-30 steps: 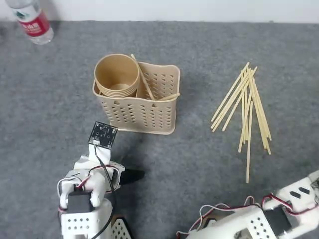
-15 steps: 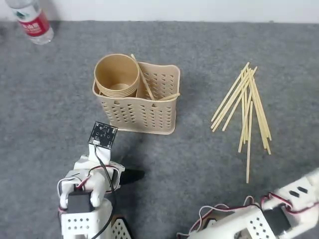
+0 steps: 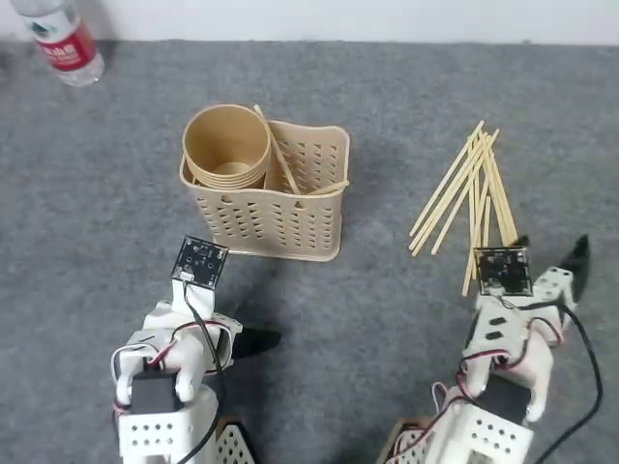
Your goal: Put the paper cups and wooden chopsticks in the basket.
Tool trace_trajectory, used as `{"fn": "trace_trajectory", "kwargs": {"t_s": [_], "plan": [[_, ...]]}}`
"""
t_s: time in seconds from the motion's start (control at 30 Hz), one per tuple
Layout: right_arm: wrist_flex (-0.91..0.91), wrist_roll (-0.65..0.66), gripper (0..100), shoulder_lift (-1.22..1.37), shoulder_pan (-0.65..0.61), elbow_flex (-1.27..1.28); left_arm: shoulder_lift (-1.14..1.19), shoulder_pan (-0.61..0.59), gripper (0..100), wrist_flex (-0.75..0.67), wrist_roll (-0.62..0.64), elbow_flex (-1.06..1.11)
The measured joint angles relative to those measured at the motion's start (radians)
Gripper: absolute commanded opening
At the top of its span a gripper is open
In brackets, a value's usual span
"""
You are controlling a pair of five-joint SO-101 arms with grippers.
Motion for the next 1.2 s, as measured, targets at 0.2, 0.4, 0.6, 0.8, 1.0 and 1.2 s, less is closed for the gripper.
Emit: {"fn": "trace_trajectory", "kwargs": {"t_s": [0.2,0.4,0.6,0.8,1.0,1.2], "plan": [[0.161,-0.126,26.3,-0.002,-0.152,-0.064,0.0,0.0,49,0.0,0.0,0.0],[0.367,-0.196,26.3,-0.003,-0.261,-0.296,0.0,-0.002,49,0.0,0.0,0.0],[0.465,-0.23,26.3,0.137,-0.272,-0.5,0.0,-0.002,49,0.0,0.0,0.0],[0.537,-0.23,26.3,0.439,-0.269,-0.707,0.0,-0.002,49,0.0,0.0,0.0],[0.6,-0.232,26.3,0.816,-0.196,-0.916,0.0,-0.002,49,0.0,0.0,0.0],[0.601,-0.233,26.3,1.011,-0.175,-0.97,0.0,-0.002,49,0.0,0.0,0.0]]}}
